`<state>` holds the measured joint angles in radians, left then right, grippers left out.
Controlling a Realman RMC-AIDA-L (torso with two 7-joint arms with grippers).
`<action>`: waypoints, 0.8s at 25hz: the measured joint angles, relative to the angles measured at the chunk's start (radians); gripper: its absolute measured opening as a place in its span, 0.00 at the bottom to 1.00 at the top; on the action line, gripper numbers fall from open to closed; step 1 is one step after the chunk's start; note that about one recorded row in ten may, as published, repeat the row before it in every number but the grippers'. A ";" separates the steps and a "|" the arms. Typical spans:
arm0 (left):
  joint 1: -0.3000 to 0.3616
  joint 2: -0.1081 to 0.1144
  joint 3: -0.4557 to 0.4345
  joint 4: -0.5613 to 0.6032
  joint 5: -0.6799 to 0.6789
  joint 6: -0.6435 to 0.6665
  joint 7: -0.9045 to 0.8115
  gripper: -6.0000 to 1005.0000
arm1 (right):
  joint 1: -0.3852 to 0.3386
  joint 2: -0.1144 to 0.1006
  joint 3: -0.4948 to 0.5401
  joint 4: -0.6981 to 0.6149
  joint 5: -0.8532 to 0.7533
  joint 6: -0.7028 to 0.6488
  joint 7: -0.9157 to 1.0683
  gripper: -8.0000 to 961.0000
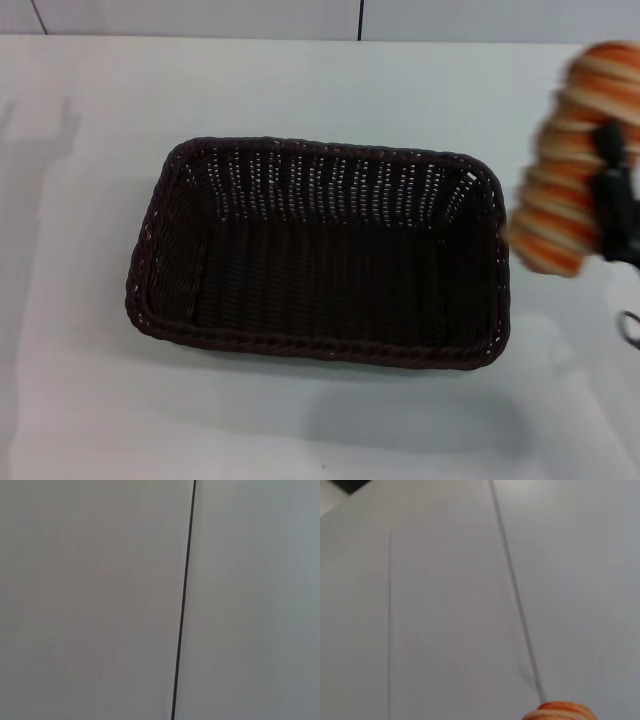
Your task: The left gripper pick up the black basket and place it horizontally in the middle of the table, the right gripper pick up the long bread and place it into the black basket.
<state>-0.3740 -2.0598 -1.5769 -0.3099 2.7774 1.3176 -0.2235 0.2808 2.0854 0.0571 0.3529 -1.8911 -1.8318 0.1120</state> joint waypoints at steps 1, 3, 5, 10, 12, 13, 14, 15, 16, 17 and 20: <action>0.002 0.000 0.000 0.000 0.000 0.000 0.000 0.76 | 0.018 0.001 0.002 0.014 -0.004 0.041 0.001 0.47; 0.005 0.000 0.000 0.000 0.000 -0.001 0.000 0.76 | 0.058 0.001 0.005 0.043 -0.007 0.142 0.006 0.47; 0.009 0.000 0.000 0.000 -0.001 -0.001 0.000 0.76 | 0.101 0.001 0.000 0.057 -0.011 0.236 0.021 0.47; 0.011 -0.001 0.000 0.000 0.000 -0.001 0.000 0.75 | 0.161 -0.001 0.000 0.088 -0.038 0.339 0.042 0.53; 0.012 -0.002 0.000 0.002 -0.001 -0.002 0.001 0.76 | 0.165 -0.001 0.005 0.098 -0.052 0.345 0.043 0.62; 0.012 -0.002 0.000 0.004 -0.001 -0.002 0.001 0.76 | 0.165 -0.001 0.005 0.098 -0.052 0.345 0.043 0.67; 0.012 -0.002 0.000 0.006 -0.001 -0.002 0.003 0.76 | 0.158 -0.001 0.008 0.098 -0.054 0.332 0.041 0.71; 0.012 -0.002 0.000 0.007 -0.001 -0.002 0.004 0.76 | 0.158 -0.001 0.008 0.098 -0.054 0.332 0.041 0.77; 0.012 -0.002 0.000 0.008 -0.001 -0.003 0.006 0.76 | 0.150 -0.002 0.012 0.097 -0.053 0.319 0.037 0.82; 0.011 -0.002 0.000 0.009 -0.001 -0.003 0.009 0.76 | 0.134 -0.002 0.024 0.095 -0.051 0.299 0.034 0.88; 0.013 -0.002 -0.002 0.015 -0.001 -0.004 0.013 0.76 | 0.060 -0.003 0.107 0.088 -0.048 0.208 0.029 0.88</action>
<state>-0.3612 -2.0617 -1.5793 -0.2951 2.7765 1.3139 -0.2107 0.3405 2.0822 0.1639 0.4413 -1.9389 -1.6238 0.1405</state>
